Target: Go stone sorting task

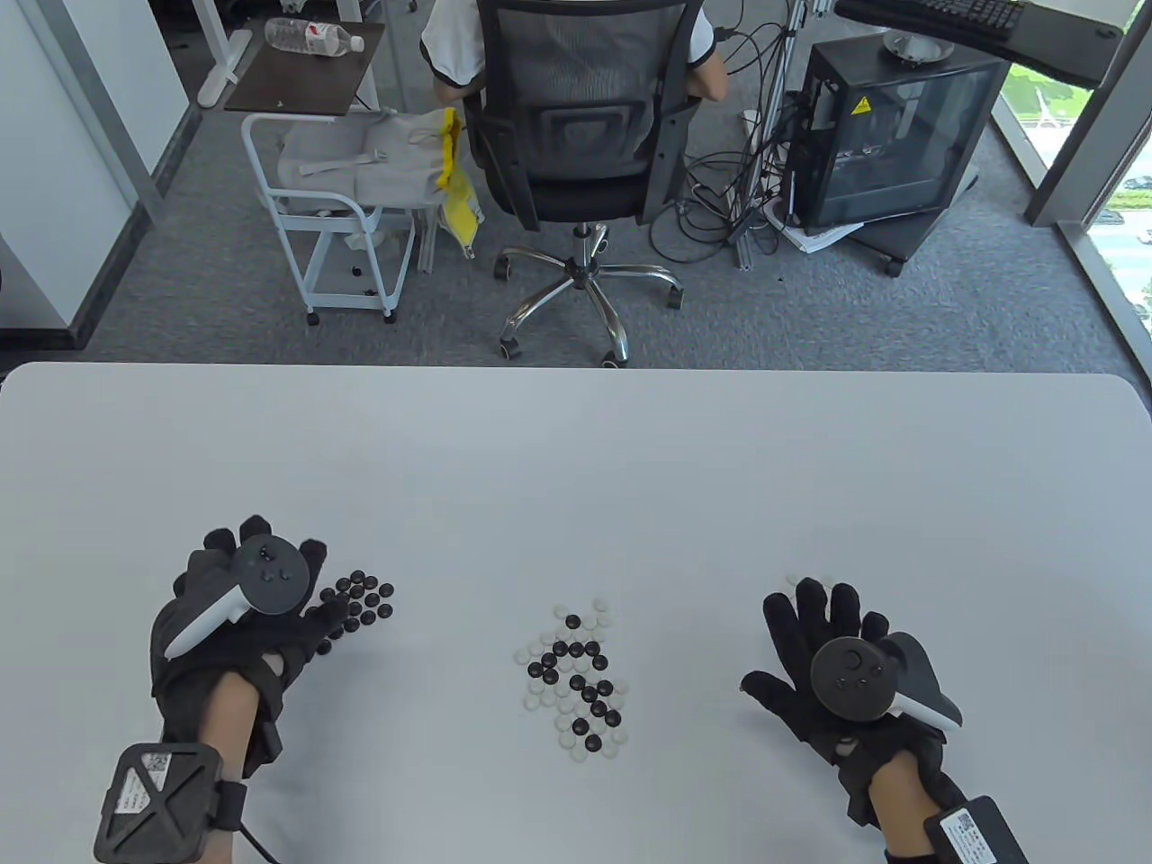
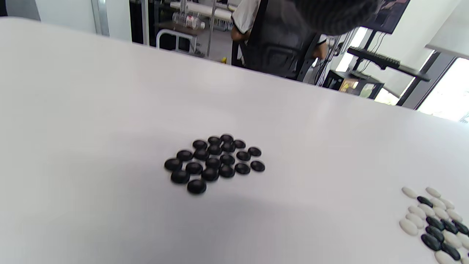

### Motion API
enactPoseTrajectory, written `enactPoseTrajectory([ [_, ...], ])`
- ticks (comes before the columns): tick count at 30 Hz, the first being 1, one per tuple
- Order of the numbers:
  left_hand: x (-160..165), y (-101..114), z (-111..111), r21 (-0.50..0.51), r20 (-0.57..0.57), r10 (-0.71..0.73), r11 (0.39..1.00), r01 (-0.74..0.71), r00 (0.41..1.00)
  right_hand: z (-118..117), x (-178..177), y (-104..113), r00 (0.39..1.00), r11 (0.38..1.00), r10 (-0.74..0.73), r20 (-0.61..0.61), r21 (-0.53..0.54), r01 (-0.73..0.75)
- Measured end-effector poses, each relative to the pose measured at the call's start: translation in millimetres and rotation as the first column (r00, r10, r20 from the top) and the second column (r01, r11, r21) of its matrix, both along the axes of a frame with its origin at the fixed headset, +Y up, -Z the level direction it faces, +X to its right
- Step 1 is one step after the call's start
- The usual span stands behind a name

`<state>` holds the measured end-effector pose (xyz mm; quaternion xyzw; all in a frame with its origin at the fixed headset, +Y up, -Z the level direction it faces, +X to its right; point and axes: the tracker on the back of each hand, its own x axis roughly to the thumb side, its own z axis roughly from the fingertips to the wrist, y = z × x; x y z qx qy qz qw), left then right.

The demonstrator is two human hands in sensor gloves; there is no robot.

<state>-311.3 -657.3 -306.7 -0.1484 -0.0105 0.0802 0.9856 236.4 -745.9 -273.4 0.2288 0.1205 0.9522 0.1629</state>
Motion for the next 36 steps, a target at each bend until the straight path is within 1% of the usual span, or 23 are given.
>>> enactPoseTrajectory([
  [1,6,11,5,0.071,0.02,-0.004,0.997,0.002,1.0,0,0,0,1.0,1.0,0.0,-0.001,0.001,0.0],
  [2,12,18,9,0.12,0.04,-0.009,0.993,0.004,0.999,0,0,0,1.0,1.0,-0.002,-0.002,0.004,0.002],
  [5,33,27,24,0.232,0.119,-0.037,0.973,0.008,0.992,-1,0,0,1.0,1.0,-0.001,-0.001,0.005,0.001],
  [6,42,27,30,0.295,0.141,-0.074,0.955,0.029,0.987,-1,0,-1,1.0,1.0,0.002,0.0,0.003,-0.002],
  [7,50,25,36,0.353,0.157,-0.116,0.934,0.054,0.981,-1,0,-1,1.0,1.0,0.004,0.001,0.0,-0.004],
  [9,66,18,46,0.431,0.182,-0.196,0.896,0.101,0.963,-1,0,-1,1.0,1.0,0.004,0.002,0.0,-0.004],
  [11,76,9,55,0.462,0.187,-0.257,0.875,0.146,0.948,0,-1,0,1.0,1.0,0.004,0.0,0.007,-0.004],
  [13,85,-7,64,0.487,0.208,-0.279,0.86,0.148,0.937,1,-2,0,1.0,1.0,0.002,-0.005,0.015,-0.002],
  [17,87,-33,64,0.439,0.23,-0.259,0.888,0.138,0.938,0,-3,-1,1.0,1.0,0.008,-0.01,0.008,-0.008],
  [19,82,-46,60,0.395,0.234,-0.24,0.909,0.133,0.942,0,-4,-2,1.0,1.0,0.014,-0.013,0.003,-0.014],
  [24,67,-74,55,0.341,0.239,-0.154,0.938,0.066,0.959,-1,-5,-4,1.0,1.0,0.012,-0.019,-0.007,-0.012],
  [26,63,-84,53,0.28,0.251,-0.158,0.956,0.085,0.955,-1,-6,-5,1.0,1.0,0.024,-0.021,-0.007,-0.024],
  [29,59,-92,50,0.227,0.25,-0.147,0.97,0.09,0.957,-2,-8,-8,0.999,0.999,0.039,-0.026,-0.015,-0.039],
  [31,60,-95,49,0.217,0.257,-0.128,0.973,0.072,0.958,-3,-9,-9,0.998,0.999,0.048,-0.027,-0.018,-0.049],
  [36,63,-101,45,0.181,0.267,-0.142,0.979,0.096,0.953,-2,-9,-9,0.999,0.999,0.048,-0.023,-0.021,-0.049],
])
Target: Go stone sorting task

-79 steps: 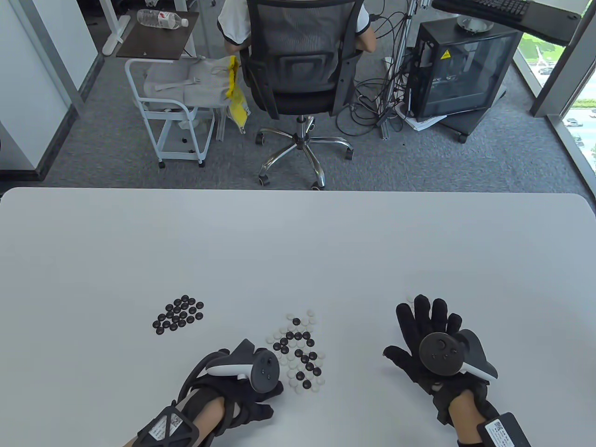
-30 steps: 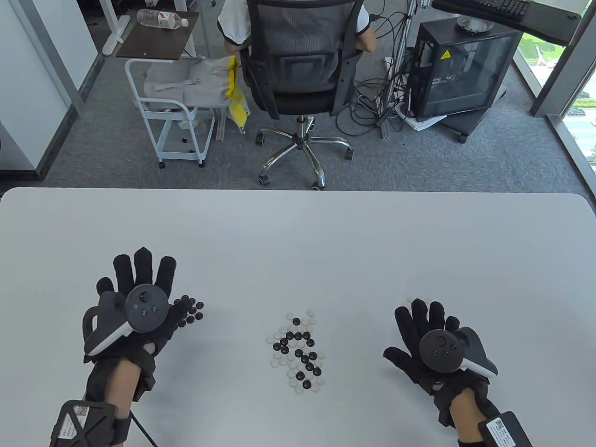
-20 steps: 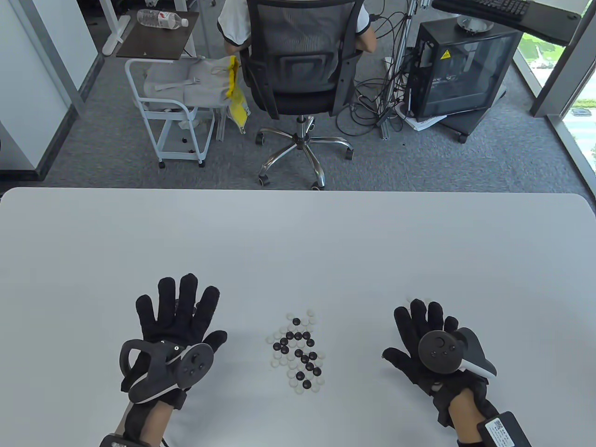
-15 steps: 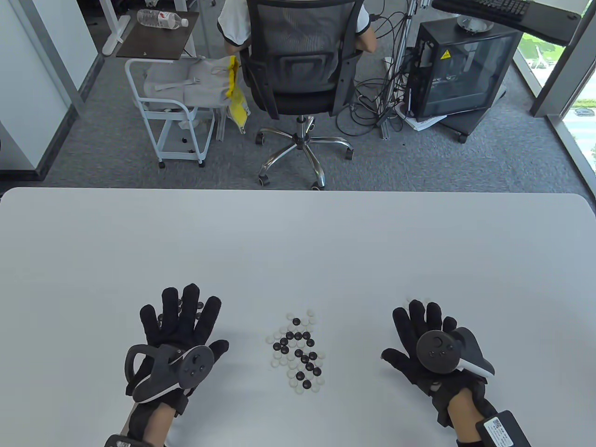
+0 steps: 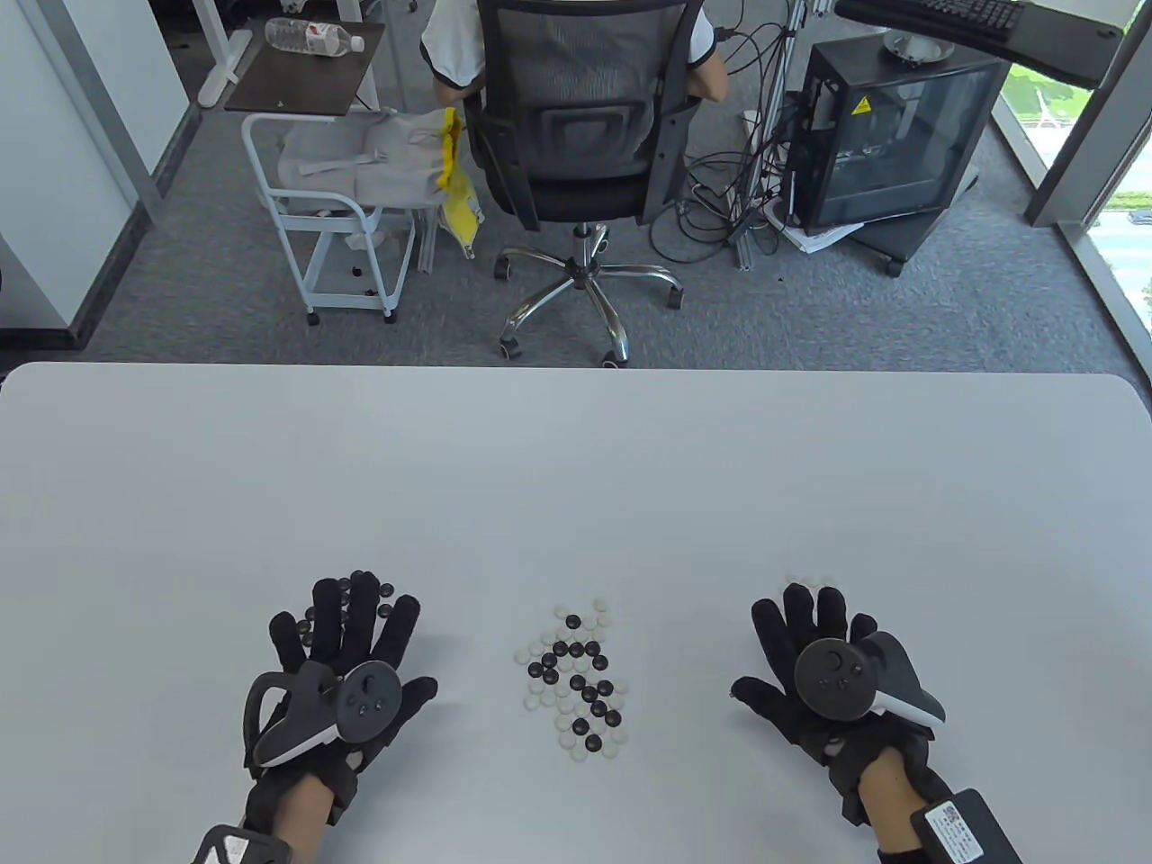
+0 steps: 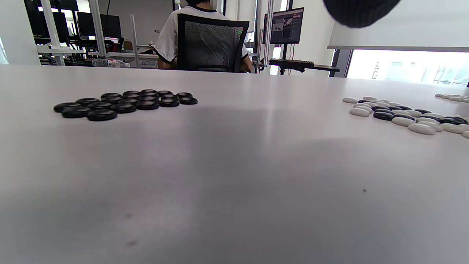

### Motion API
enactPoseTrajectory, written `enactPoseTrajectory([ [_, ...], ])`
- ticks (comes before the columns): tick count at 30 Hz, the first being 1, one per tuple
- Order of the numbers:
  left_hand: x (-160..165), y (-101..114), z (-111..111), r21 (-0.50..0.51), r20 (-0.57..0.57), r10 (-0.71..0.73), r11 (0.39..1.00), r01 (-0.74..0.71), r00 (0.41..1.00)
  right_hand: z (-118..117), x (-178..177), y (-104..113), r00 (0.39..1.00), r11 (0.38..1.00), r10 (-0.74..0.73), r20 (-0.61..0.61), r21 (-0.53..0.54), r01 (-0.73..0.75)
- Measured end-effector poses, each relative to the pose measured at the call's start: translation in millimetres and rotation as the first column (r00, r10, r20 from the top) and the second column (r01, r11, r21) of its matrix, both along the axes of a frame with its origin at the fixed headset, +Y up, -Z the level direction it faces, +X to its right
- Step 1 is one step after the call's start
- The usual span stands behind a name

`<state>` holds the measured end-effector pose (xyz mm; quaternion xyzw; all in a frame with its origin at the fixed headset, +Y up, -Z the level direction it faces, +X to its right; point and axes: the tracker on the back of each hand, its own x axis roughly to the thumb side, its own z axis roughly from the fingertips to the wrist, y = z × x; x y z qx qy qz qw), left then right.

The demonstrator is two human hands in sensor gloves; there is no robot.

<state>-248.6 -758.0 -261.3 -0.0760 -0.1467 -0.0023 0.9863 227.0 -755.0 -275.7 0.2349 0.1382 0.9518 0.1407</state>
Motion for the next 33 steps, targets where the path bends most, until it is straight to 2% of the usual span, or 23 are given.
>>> enactPoseTrajectory([
  [8,2,-3,0,-0.019,0.003,-0.003,1.0,0.003,1.0,-3,-6,6,1.0,0.999,-0.012,-0.009,0.033,0.012],
  [11,2,-2,0,-0.023,-0.001,-0.008,1.0,0.008,1.0,-9,-19,25,0.998,0.996,-0.053,-0.039,0.074,0.055],
  [13,1,0,0,-0.016,-0.004,0.004,1.0,-0.004,1.0,-16,-32,46,0.995,0.994,-0.073,-0.068,0.073,0.078],
  [17,-1,1,2,-0.012,-0.008,0.019,1.0,-0.019,1.0,-41,-65,80,0.988,0.996,-0.089,-0.125,-0.023,0.086],
  [20,-2,2,2,-0.011,-0.009,0.026,1.0,-0.026,1.0,-67,-95,89,0.99,0.989,-0.033,-0.134,-0.146,0.013],
  [22,-2,2,2,-0.011,-0.01,0.03,0.999,-0.031,0.999,-85,-114,81,0.992,0.973,0.032,-0.121,-0.224,-0.059],
  [25,-3,1,2,-0.013,-0.01,0.035,0.999,-0.035,0.999,-104,-134,61,0.988,0.952,0.107,-0.109,-0.275,-0.133],
  [27,-4,1,2,-0.014,-0.01,0.044,0.999,-0.044,0.999,-115,-145,40,0.986,0.937,0.139,-0.096,-0.311,-0.162],
  [30,-4,0,1,-0.025,-0.006,0.065,0.998,-0.065,0.998,-123,-155,17,0.989,0.923,0.119,-0.088,-0.357,-0.143],
  [33,-4,-1,0,-0.034,-0.002,0.059,0.998,-0.059,0.998,-126,-164,4,0.989,0.923,0.109,-0.102,-0.359,-0.139],
])
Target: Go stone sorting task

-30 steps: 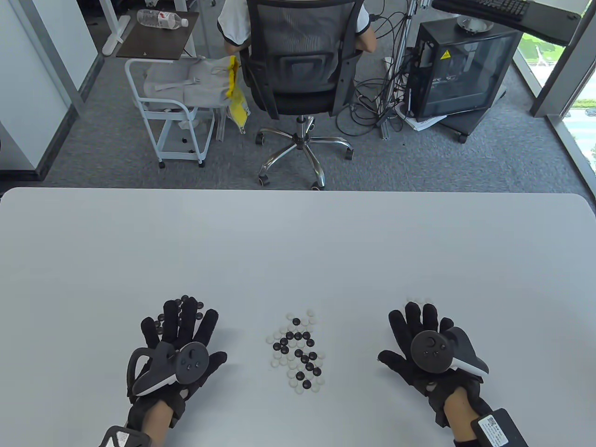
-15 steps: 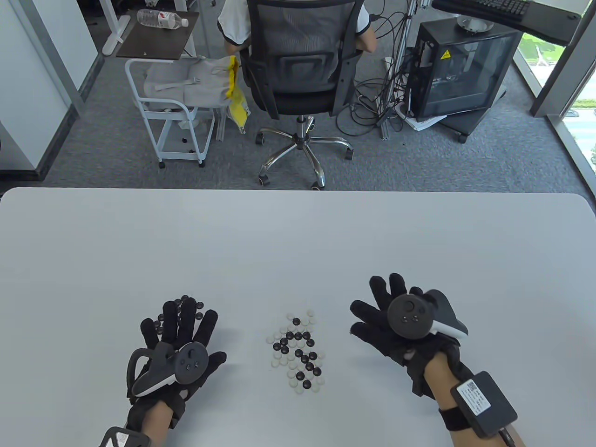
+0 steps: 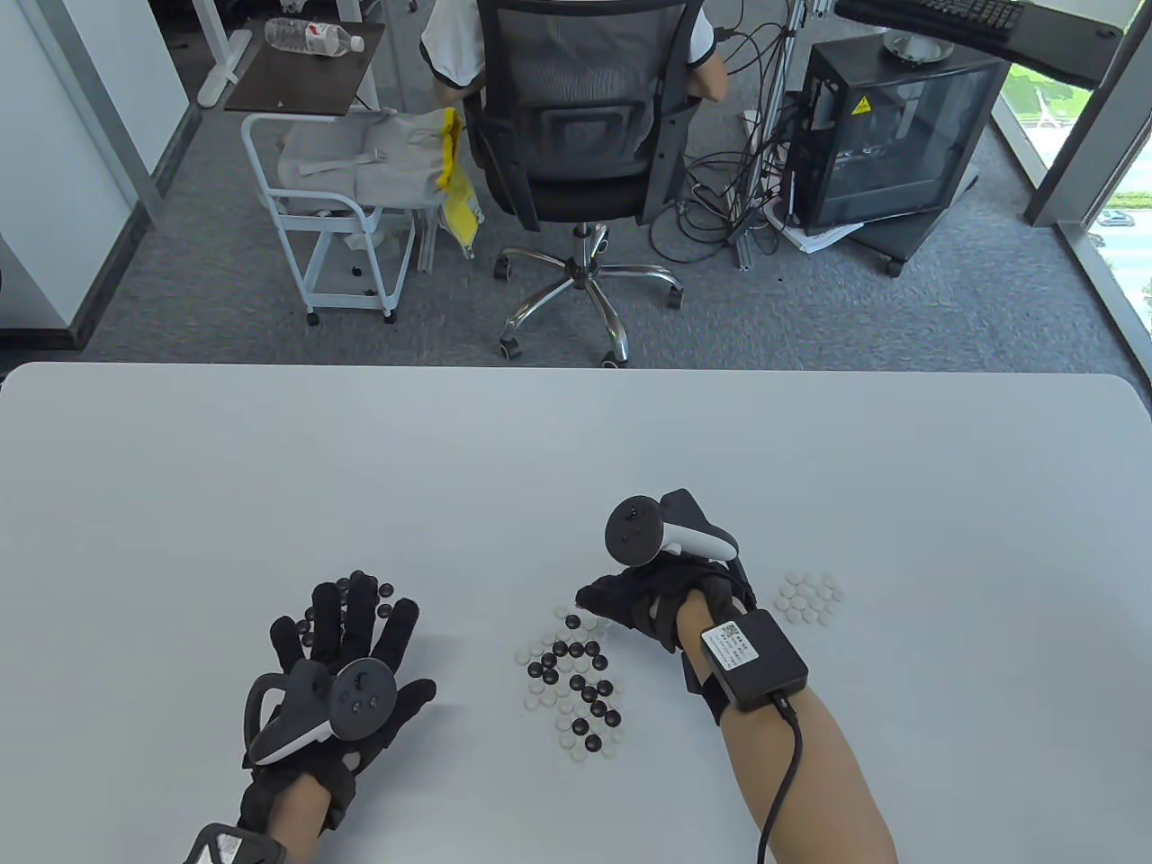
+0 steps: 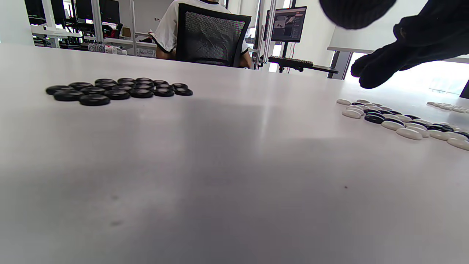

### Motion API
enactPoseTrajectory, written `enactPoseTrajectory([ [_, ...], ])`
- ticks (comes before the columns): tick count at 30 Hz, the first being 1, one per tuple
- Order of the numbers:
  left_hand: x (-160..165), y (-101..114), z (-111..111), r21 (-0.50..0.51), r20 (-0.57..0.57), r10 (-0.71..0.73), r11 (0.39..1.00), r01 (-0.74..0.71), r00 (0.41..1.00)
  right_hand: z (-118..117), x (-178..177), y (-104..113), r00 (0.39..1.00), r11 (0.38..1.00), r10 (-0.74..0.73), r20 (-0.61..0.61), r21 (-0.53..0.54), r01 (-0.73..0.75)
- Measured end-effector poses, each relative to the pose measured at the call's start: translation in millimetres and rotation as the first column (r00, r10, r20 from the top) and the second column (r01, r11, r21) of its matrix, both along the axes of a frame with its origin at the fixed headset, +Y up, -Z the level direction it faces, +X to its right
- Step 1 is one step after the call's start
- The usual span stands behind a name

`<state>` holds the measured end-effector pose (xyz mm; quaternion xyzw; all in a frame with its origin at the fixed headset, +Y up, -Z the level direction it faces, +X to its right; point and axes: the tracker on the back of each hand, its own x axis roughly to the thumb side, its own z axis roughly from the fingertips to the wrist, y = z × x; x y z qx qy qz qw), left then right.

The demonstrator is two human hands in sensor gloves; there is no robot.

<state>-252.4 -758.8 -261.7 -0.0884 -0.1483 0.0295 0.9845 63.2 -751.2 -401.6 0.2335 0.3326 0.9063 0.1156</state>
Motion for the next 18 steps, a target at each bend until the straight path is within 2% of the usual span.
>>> enactPoseTrajectory([
  [4,-1,1,-1,0.001,0.001,0.013,1.0,-0.013,1.0,-3,-4,-13,1.0,0.999,0.028,-0.008,-0.022,-0.028],
  [6,-2,1,-1,0.0,-0.001,0.008,1.0,-0.008,1.0,-6,-1,-15,0.995,0.995,0.099,-0.023,0.009,-0.099],
  [8,-2,1,0,0.002,-0.001,0.006,1.0,-0.006,1.0,-14,10,-15,0.994,0.994,0.111,-0.004,0.018,-0.111],
  [12,-2,3,1,0.006,0.0,0.017,1.0,-0.017,1.0,-31,57,-11,0.971,0.984,0.179,0.159,-0.022,-0.177],
  [18,0,1,-1,-0.012,0.014,0.007,1.0,-0.007,1.0,-36,122,-8,0.915,0.966,0.253,0.314,-0.032,-0.257],
])
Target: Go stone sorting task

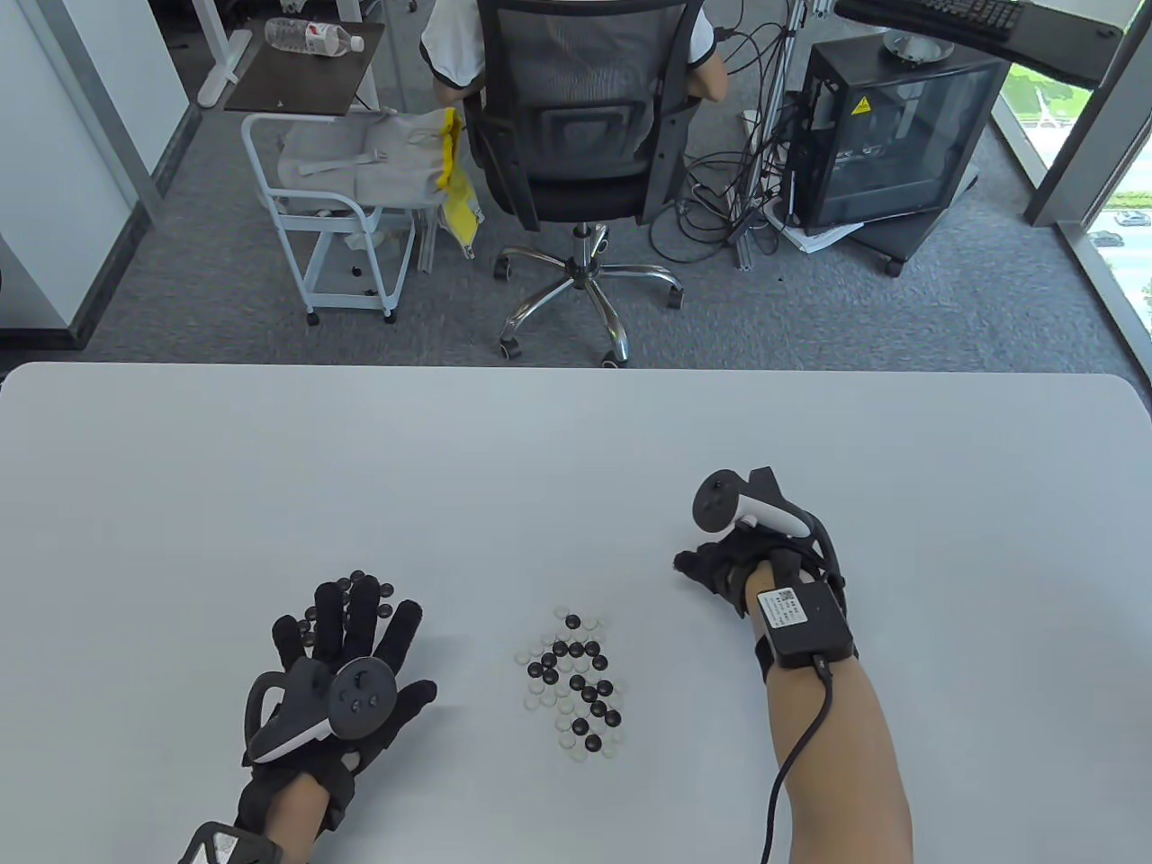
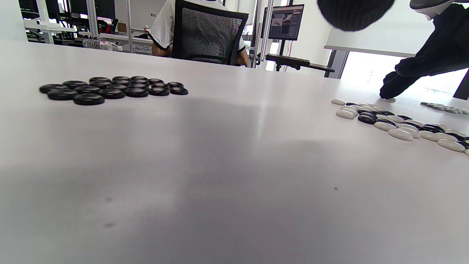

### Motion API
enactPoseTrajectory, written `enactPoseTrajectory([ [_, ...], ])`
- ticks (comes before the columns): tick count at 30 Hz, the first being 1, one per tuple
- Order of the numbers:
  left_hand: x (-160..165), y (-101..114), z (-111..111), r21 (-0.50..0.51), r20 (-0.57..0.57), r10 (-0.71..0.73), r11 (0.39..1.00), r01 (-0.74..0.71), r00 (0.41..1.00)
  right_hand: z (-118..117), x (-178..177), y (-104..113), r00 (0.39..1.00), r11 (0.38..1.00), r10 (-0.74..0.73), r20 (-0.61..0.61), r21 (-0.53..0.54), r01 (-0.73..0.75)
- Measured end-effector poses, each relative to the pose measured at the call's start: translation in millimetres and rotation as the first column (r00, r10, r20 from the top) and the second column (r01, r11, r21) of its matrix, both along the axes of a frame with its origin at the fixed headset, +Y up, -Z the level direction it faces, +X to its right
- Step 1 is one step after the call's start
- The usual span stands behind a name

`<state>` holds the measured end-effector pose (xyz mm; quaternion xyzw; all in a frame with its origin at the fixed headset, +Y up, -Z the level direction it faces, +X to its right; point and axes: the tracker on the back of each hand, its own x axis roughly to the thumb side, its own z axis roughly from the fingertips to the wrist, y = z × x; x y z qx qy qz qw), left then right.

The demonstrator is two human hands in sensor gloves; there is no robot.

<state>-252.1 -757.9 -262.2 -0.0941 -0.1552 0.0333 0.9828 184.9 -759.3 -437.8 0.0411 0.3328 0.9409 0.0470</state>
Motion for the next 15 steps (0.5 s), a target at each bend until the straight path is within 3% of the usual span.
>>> enactPoseTrajectory([
  [15,0,-1,-2,-0.027,-0.015,-0.004,1.0,0.004,1.0,3,61,-2,0.985,1.0,0.028,0.17,0.003,-0.029],
])
